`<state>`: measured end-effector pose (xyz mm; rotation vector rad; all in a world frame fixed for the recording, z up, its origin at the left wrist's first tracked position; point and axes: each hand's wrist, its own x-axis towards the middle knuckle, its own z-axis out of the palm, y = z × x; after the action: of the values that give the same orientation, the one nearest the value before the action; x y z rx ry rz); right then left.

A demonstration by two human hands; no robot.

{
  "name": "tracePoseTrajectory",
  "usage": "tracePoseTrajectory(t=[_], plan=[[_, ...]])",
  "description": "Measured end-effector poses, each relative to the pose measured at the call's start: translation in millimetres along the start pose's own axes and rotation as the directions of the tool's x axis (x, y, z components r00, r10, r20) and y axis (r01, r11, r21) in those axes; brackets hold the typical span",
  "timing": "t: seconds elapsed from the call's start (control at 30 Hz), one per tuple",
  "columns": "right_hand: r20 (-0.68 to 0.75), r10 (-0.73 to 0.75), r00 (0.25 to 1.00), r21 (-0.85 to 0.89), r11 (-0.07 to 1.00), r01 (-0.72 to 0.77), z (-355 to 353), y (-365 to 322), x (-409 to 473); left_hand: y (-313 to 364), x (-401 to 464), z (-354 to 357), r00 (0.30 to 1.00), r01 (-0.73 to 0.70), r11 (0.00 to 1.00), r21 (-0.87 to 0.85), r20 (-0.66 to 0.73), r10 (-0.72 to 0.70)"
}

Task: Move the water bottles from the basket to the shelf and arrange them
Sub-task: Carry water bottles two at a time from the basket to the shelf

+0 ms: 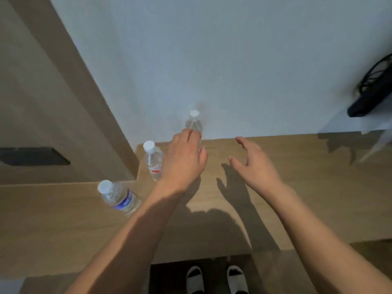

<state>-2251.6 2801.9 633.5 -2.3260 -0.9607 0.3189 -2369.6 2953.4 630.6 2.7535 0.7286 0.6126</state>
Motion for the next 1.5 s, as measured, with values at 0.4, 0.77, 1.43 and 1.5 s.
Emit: tracePoseTrajectory(t=[0.4, 0.77, 1.43, 1.5], plan=[[-0.351, 0.325, 0.878, 0.022, 0.94, -0.34, -140.2, 160.2, -141.5, 235.0, 16.5, 81.7, 0.868, -0.476, 0.872, -0.112, 0.102, 0.486], [-0.632, 0.528, 0.567, 0.153, 0.803, -0.576, -301.6, 357.0, -373.8, 588.1, -89.2, 156.0, 0.596, -0.768, 0.581, -0.268, 0.032, 0.802], [-0.705, 0.687, 0.177, 0.325, 0.535, -0.78, -562.7, 681.4, -572.2, 1095.8, -143.0, 317.8, 0.308, -0.826, 0.245, -0.507, -0.042, 0.95], [-0.716, 0.678, 0.17, 0.302, 0.52, -0.799, -601.6, 716.7, -579.9, 1152.8, -135.2, 330.9, 0.295, -0.837, 0.218, -0.502, -0.079, 0.952]])
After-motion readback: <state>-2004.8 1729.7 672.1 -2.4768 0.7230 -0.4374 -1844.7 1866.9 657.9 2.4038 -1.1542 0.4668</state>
